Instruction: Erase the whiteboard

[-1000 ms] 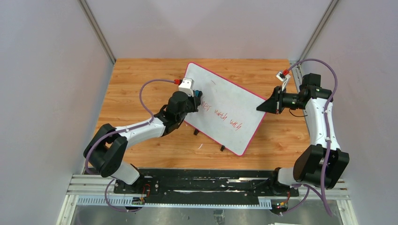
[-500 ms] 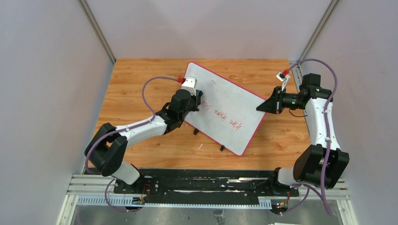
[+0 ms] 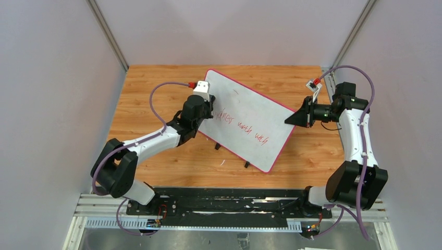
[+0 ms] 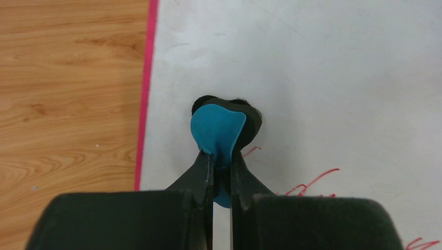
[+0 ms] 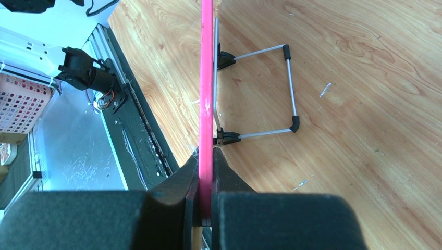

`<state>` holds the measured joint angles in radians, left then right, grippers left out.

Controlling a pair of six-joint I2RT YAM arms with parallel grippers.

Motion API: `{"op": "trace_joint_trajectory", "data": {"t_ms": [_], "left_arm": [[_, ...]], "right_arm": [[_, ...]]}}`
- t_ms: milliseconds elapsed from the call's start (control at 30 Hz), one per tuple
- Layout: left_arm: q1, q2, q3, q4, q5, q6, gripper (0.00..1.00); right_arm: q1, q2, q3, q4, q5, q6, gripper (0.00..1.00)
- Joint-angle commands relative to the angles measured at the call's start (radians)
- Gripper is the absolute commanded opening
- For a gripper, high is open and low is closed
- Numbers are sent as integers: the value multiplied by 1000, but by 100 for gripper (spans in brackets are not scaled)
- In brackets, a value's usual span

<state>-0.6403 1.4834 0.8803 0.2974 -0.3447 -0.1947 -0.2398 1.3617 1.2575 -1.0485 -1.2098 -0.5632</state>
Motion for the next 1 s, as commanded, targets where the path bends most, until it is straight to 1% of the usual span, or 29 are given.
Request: {"op": "trace_joint_trajectory", "data": {"t_ms": [0, 167, 367, 467, 967], "left_arm": [[49, -50, -10, 9, -32, 17, 0], [57, -37, -3, 9, -2, 19, 0], [56, 16, 20, 23, 122, -23, 0], [48, 38, 24, 43, 160, -36, 0], [-105, 5, 40, 48, 146, -36, 0]], "right_arm": [[13, 10, 9, -45, 25, -78, 1], [13, 9, 9, -55, 22, -90, 1], [13, 9, 10, -60, 18, -95, 1], [14, 10, 13, -67, 17, -99, 1], [13, 14, 16, -75, 10, -107, 1]]}}
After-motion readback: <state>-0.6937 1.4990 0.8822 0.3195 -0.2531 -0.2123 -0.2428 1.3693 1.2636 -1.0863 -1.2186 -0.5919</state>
